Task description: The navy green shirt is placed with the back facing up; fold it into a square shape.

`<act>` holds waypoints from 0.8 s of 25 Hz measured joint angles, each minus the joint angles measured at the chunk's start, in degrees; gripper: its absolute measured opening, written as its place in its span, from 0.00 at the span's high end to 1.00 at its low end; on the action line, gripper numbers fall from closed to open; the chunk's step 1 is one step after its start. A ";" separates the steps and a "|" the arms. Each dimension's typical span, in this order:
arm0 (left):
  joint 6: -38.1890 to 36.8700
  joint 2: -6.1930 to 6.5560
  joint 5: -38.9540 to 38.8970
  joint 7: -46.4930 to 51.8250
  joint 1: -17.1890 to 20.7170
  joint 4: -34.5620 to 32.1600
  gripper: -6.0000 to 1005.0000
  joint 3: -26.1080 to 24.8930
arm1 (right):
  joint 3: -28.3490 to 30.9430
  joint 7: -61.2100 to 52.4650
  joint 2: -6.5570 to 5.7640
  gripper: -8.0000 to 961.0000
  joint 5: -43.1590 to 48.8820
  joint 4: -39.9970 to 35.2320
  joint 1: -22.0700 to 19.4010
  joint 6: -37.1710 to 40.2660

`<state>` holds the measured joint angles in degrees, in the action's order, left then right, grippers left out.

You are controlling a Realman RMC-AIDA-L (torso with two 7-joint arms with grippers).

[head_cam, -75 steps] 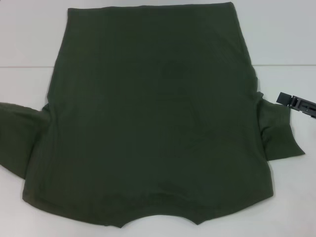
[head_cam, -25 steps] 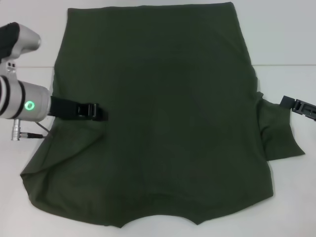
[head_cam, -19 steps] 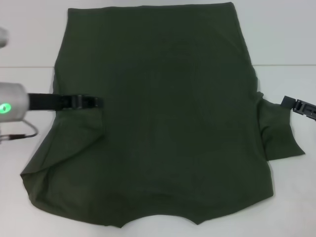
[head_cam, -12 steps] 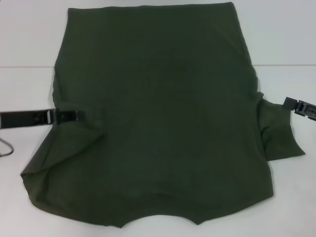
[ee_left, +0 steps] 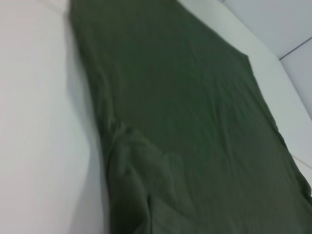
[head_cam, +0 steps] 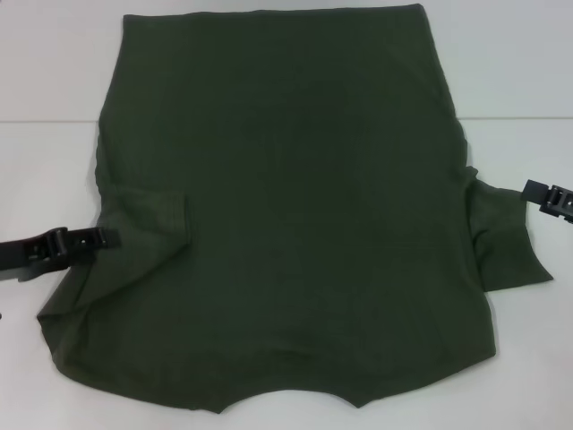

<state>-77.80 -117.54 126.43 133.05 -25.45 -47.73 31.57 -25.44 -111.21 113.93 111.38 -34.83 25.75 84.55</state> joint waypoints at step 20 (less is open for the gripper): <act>2.54 0.12 1.17 0.75 0.67 4.16 0.39 -0.31 | 0.04 -0.06 0.16 0.05 -0.20 0.03 0.00 0.36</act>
<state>-75.25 -117.42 127.60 133.80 -24.78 -43.57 31.26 -25.40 -111.27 114.08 111.18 -34.80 25.75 84.91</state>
